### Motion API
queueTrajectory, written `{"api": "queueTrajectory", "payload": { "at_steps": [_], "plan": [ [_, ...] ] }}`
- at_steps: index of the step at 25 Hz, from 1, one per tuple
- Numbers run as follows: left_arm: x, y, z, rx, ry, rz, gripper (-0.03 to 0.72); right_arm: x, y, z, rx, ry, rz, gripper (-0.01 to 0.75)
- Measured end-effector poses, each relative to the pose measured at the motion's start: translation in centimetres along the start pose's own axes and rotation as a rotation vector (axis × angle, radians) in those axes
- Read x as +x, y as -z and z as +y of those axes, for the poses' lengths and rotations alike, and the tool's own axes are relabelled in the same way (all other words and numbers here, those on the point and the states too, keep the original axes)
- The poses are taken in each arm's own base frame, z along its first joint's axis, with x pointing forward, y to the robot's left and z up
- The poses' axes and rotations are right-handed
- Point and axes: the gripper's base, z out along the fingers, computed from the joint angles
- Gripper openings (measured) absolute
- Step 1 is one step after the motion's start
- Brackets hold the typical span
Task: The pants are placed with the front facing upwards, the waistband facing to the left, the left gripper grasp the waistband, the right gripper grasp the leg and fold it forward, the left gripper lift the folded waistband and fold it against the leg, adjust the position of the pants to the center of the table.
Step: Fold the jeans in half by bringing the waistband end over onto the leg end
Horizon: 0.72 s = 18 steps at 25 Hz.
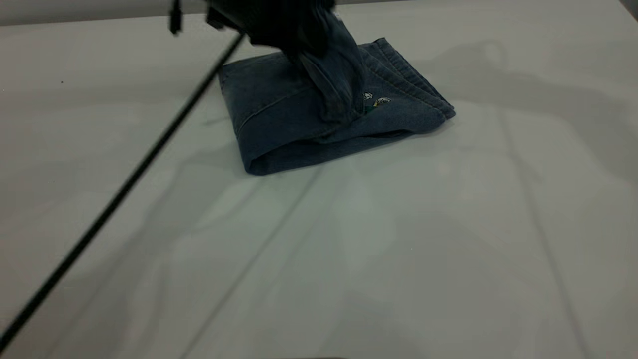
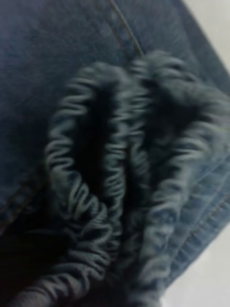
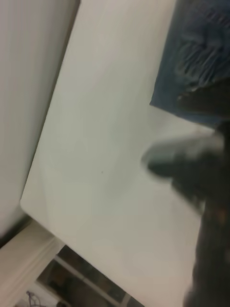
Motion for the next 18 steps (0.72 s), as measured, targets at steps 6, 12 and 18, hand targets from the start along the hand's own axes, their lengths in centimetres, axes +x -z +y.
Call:
{"api": "queueTrajectory", "payload": {
  "at_steps": [6,12,18],
  "plan": [
    [-0.5,-1.8,-1.3,0.09,-0.054,0.049,0.285,0.5,0.3,0.7,-0.048,-0.003,0.065,0.385],
    [-2.8,0.7,-2.6,0.138,-0.12,0.006,0.587,0.5,0.3,0.6,-0.044,-0.012,0.075,0.385],
    [-7.0,8.3,-3.6,0.106,-0.321,-0.128,0.608,0.7,0.3,0.5,-0.028,-0.013,0.089,0.385]
  ]
}}
